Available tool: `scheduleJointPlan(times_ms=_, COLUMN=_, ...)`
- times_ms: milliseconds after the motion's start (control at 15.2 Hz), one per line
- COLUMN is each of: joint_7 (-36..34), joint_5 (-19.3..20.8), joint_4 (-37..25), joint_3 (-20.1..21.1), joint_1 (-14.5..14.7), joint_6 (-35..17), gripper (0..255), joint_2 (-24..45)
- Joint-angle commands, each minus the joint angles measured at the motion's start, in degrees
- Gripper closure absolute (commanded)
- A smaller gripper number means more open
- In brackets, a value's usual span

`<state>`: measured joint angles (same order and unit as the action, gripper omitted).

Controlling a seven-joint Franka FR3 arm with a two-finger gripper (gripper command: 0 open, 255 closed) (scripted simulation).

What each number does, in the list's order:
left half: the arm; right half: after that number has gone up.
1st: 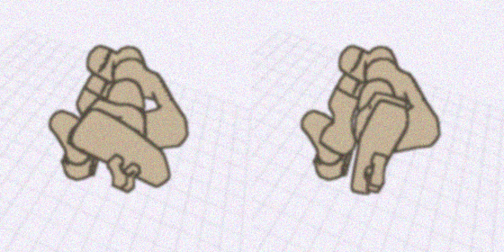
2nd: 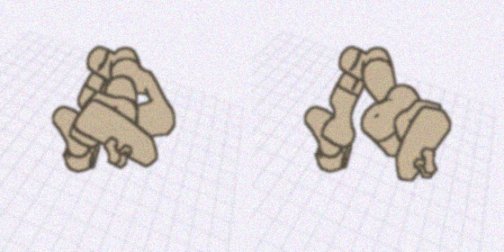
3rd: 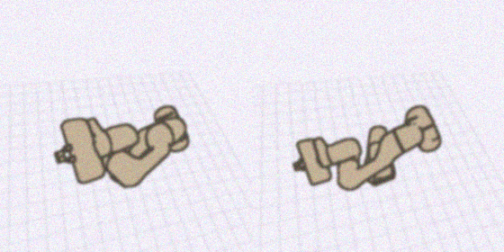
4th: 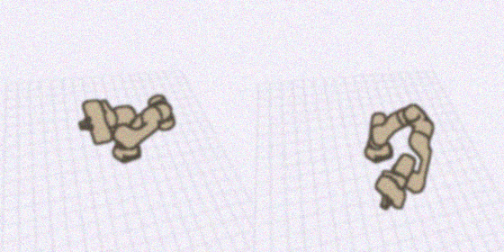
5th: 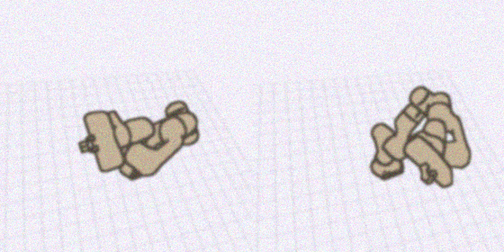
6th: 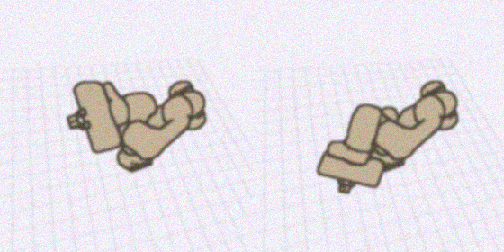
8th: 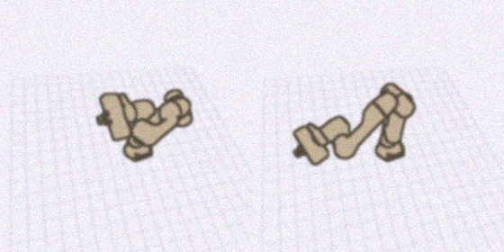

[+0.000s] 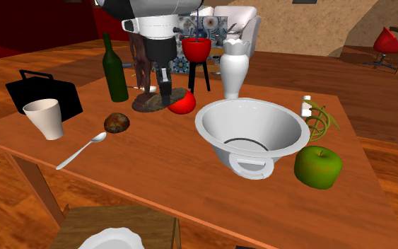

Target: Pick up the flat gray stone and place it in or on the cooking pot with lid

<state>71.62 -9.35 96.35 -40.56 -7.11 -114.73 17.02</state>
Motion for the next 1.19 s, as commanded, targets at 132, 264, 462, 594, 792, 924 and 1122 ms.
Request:
scheduleJointPlan(times_ms=132, joint_7=0.91, joint_5=2.09, joint_4=2.83, joint_3=-1.26, joint_1=0.12, joint_6=0.01, gripper=255, joint_2=-3.56)
scheduleJointPlan(times_ms=264, joint_7=1.87, joint_5=3.93, joint_4=6.27, joint_3=-2.35, joint_1=0.04, joint_6=-1.09, gripper=255, joint_2=-6.63)
scheduleJointPlan(times_ms=462, joint_7=3.29, joint_5=6.81, joint_4=10.80, joint_3=-3.92, joint_1=-0.42, joint_6=-2.40, gripper=255, joint_2=-11.02)
scheduleJointPlan(times_ms=594, joint_7=4.26, joint_5=8.75, joint_4=13.42, joint_3=-4.93, joint_1=-0.97, joint_6=-3.05, gripper=255, joint_2=-13.81)
scheduleJointPlan(times_ms=792, joint_7=5.83, joint_5=11.62, joint_4=16.79, joint_3=-6.36, joint_1=-2.16, joint_6=-3.75, gripper=255, joint_2=-17.73)
scheduleJointPlan(times_ms=924, joint_7=7.00, joint_5=13.44, joint_4=18.67, joint_3=-7.28, joint_1=-3.17, joint_6=-4.03, gripper=255, joint_2=-20.13)
scheduleJointPlan(times_ms=1122, joint_7=9.03, joint_5=15.94, joint_4=20.98, joint_3=-8.70, joint_1=-4.90, joint_6=-4.25, gripper=255, joint_2=-23.38)
